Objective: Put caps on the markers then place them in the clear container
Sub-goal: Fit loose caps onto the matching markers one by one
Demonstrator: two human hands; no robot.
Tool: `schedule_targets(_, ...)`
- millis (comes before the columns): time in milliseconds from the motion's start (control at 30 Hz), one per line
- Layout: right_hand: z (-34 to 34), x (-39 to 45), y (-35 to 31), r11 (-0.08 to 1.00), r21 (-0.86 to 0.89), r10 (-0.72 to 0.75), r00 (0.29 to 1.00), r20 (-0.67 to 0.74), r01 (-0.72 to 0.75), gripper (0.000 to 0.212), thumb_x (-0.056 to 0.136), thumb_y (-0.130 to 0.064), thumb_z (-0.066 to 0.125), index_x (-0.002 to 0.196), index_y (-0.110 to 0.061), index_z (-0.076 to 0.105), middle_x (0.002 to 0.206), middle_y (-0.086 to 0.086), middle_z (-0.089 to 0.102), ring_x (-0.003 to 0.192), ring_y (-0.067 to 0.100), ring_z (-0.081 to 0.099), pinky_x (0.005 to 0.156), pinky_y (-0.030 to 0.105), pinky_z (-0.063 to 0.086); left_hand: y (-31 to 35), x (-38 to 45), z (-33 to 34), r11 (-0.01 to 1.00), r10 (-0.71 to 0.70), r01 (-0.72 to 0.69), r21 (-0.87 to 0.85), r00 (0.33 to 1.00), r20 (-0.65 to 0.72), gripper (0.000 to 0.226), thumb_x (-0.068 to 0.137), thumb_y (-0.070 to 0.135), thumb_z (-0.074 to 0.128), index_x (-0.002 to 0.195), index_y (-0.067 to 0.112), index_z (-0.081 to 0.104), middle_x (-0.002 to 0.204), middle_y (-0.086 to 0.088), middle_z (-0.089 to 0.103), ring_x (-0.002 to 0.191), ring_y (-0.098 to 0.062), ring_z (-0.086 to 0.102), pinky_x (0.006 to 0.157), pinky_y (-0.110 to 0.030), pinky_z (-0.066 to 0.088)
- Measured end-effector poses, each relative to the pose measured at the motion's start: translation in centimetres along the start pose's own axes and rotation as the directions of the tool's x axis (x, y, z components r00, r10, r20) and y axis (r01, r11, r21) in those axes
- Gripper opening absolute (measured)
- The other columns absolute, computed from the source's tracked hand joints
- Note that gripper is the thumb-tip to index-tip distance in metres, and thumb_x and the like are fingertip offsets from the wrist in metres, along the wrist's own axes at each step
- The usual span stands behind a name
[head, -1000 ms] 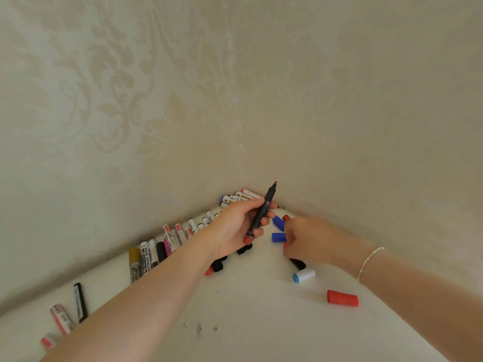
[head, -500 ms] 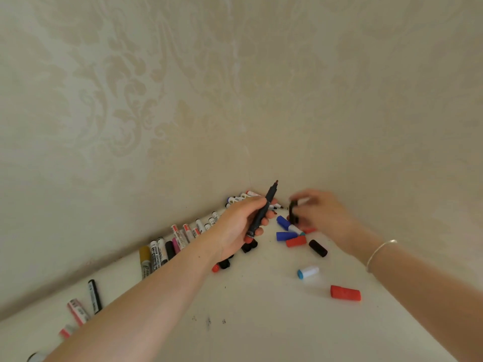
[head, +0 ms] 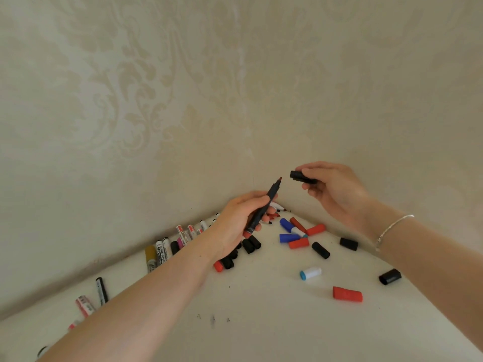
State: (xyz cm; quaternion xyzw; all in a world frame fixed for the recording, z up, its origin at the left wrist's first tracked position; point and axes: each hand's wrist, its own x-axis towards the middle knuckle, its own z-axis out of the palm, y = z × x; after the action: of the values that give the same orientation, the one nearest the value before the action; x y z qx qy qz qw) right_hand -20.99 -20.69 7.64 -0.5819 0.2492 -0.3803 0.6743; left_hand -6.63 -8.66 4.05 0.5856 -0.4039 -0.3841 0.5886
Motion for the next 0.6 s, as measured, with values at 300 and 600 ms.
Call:
schedule_targets(300, 0.6, 0.3, 0.0, 0.979, -0.185, -0.080, 0.996, 0.045, 0.087, 0.021, 0.091, -0.001, 0.055, 0.082, -0.010, 0.071, 0.084, 0.006, 0.066, 0.064, 0.010, 0.049, 0.060, 0.021, 0.040, 0.5, -0.5, 0.2, 0.997, -0.007, 0.007, 0.075, 1.000, -0.008, 0.021, 0.096, 0.020, 0.052, 0.109, 0.019, 0.069, 0.080, 0.003, 0.068, 0.062, -0.005, 0.056, 0.052, -0.020, 0.039)
schedule_targets(600, 1.4, 0.3, -0.3, 0.866, -0.475, -0.152, 0.987, 0.053, 0.158, 0.015, 0.088, -0.006, 0.059, 0.082, -0.017, 0.067, 0.082, 0.002, 0.066, 0.064, 0.008, 0.052, 0.062, 0.019, 0.040, 0.4, -1.0, 0.0, 0.988, 0.006, 0.000, 0.157, 0.999, -0.036, 0.017, 0.098, 0.018, 0.052, 0.104, 0.020, 0.068, 0.063, 0.011, 0.065, 0.050, 0.000, 0.053, 0.042, -0.012, 0.037)
